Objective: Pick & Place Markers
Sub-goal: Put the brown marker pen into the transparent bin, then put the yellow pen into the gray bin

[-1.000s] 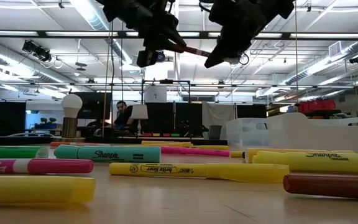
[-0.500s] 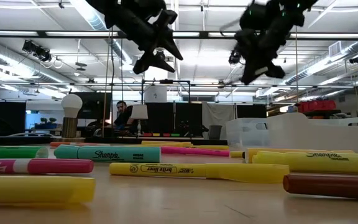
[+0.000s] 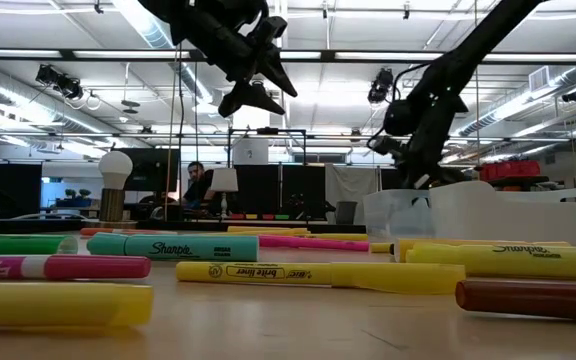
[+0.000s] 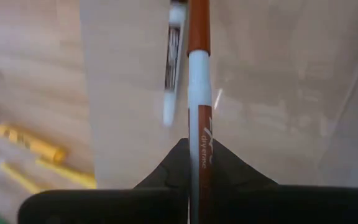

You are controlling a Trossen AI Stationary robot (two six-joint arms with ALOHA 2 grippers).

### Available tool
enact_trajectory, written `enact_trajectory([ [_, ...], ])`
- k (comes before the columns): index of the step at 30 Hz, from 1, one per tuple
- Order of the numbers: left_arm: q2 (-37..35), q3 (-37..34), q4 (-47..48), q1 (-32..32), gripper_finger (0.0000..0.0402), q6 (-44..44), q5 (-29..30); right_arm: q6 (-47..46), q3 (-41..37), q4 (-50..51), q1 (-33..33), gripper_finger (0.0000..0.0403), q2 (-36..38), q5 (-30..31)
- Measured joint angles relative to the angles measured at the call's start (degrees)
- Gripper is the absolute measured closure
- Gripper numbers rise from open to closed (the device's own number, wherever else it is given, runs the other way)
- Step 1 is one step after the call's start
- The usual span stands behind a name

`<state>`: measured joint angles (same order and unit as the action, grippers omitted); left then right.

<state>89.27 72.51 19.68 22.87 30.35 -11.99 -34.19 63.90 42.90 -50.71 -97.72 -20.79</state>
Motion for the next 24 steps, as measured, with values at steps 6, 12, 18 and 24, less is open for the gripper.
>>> enact_trajectory([
  [6, 0.0, 0.0, 0.02, 0.0, 0.0213, -0.03, -0.02, -4.63, 0.0, -5.65, 0.96, 0.0371, -1.53, 3.68],
  [12, 0.0, -0.02, 0.01, 0.0, 0.0213, -0.18, -0.02, -6.89, 0.02, -8.68, 1.5, 0.0361, -1.83, 3.82],
  [18, 0.0, -0.02, 0.02, 0.0, 0.0213, -0.14, -0.04, -6.96, 0.02, -8.2, 1.5, 0.0323, -1.83, 4.33],
  [24, -0.02, -0.02, 0.02, -0.02, 0.0213, 0.5, -0.04, -5.4, 0.02, -8.58, 1.64, 0.0275, -1.83, 4.43],
])
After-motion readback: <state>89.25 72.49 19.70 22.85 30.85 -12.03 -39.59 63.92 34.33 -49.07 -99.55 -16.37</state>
